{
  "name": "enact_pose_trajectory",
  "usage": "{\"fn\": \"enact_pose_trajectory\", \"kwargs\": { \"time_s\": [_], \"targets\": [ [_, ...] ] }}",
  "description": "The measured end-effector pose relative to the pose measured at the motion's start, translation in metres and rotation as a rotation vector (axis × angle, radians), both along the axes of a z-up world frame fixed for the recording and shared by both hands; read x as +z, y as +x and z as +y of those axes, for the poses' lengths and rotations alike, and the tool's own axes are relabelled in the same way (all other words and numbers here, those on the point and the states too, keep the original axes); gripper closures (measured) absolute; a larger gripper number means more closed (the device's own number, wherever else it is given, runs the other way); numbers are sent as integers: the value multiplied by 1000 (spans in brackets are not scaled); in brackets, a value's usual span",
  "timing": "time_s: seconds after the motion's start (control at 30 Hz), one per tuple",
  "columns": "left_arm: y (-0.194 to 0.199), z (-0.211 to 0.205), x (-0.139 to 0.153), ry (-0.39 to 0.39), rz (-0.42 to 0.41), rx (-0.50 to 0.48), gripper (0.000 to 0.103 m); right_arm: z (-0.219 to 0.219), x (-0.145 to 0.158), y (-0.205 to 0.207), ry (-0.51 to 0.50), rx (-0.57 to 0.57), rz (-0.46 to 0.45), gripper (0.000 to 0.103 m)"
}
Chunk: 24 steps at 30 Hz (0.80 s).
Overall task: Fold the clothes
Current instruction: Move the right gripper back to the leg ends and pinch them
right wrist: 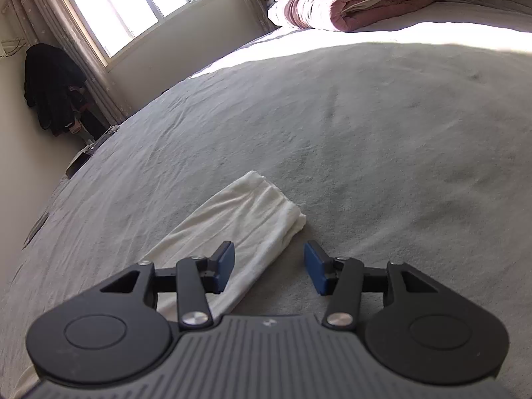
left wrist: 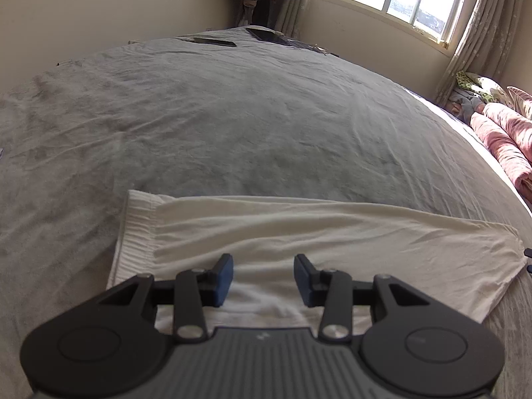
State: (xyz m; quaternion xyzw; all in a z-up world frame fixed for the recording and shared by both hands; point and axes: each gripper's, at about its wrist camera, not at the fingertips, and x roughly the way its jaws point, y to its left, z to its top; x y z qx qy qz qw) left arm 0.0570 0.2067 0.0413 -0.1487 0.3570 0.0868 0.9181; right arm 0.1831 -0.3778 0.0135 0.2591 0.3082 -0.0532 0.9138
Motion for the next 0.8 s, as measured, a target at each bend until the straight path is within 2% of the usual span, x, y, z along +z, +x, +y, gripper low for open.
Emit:
{"fn": "enact_pose_trajectory", "kwargs": {
  "time_s": [0.13, 0.33, 0.57, 0.7, 0.8],
  "targets": [
    [5, 22, -3, -11, -9, 91, 62, 3, -1, 6, 30, 8, -11, 49],
    [10, 40, -6, -19, -46, 177, 62, 16, -2, 15, -4, 20, -17, 47],
    [10, 23, 2, 17, -95, 121, 61, 11, -5, 18, 37, 13, -37, 47],
    [7, 16, 3, -45, -89, 78, 61, 6, -5, 10, 56, 5, -49, 55],
    [6, 5, 1, -32, -80, 48, 61, -5, -6, 3, 91, -13, -59, 57]
  ]
}}
